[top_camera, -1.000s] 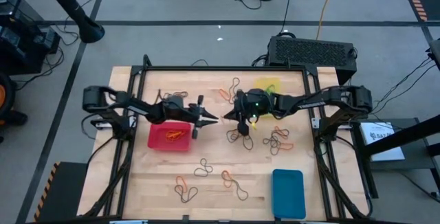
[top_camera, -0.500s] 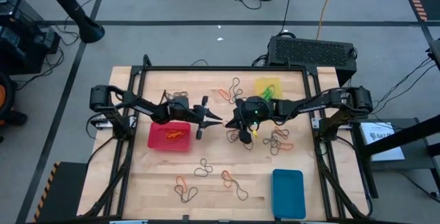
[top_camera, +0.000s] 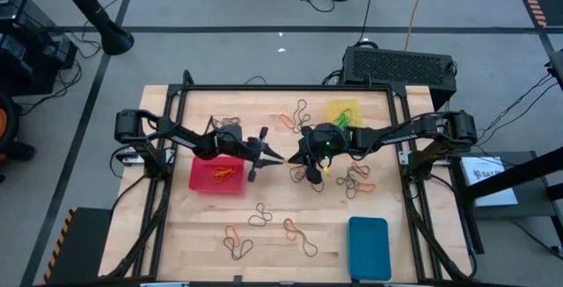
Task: Sort rubber bands into baskets
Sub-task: Put the orange rubber band into the pink bin
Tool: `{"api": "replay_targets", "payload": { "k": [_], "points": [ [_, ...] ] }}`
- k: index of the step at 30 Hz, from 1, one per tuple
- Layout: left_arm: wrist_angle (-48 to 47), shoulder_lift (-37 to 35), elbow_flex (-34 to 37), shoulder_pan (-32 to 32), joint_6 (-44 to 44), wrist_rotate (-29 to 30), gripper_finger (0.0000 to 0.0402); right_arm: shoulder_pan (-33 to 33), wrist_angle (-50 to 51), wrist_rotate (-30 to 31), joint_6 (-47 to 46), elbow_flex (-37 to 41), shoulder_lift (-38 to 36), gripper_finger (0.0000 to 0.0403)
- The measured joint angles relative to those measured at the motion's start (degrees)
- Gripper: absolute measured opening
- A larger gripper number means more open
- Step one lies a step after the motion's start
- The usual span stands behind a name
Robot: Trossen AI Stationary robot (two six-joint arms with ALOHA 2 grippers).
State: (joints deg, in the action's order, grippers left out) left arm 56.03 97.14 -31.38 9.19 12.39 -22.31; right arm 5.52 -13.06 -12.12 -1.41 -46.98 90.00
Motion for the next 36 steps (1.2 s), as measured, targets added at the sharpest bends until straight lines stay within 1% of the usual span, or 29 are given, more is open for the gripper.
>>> {"api": "replay_targets", "payload": {
  "k": [2, 6, 9, 16, 19, 31, 36],
  "points": [
    [0.0, 0.0, 0.0, 0.0, 0.3, 1.2, 0.007, 0.0, 0.0, 0.0, -0.3, 0.0, 0.0, 0.0],
    [0.0, 0.0, 0.0, -0.4, 2.0, 1.4, 0.008, 0.0, 0.0, 0.0, -0.4, 0.0, 0.0, 0.0],
    [0.0, 0.0, 0.0, -1.3, 3.2, 1.6, 0.0101, 0.0, 0.0, 0.0, -0.4, 0.0, 0.0, 0.0],
    [0.0, 0.0, 0.0, -2.9, 4.6, 8.6, 0.0164, 0.0, 0.0, 0.0, -0.3, 0.0, 0.0, 0.0],
    [0.0, 0.0, 0.0, -3.0, 4.5, 8.9, 0.018, 0.0, 0.0, 0.0, -0.3, 0.0, 0.0, 0.0],
    [-1.3, 0.0, 0.0, -2.9, 0.4, 9.1, 0.0185, 0.0, -2.4, 0.0, -0.4, -0.1, 0.0, 0.0],
    [-1.1, 0.0, 0.0, -2.9, 0.1, 9.1, 0.0185, 0.0, -2.4, 0.0, -0.5, -0.1, 0.0, 0.0]
  ]
}}
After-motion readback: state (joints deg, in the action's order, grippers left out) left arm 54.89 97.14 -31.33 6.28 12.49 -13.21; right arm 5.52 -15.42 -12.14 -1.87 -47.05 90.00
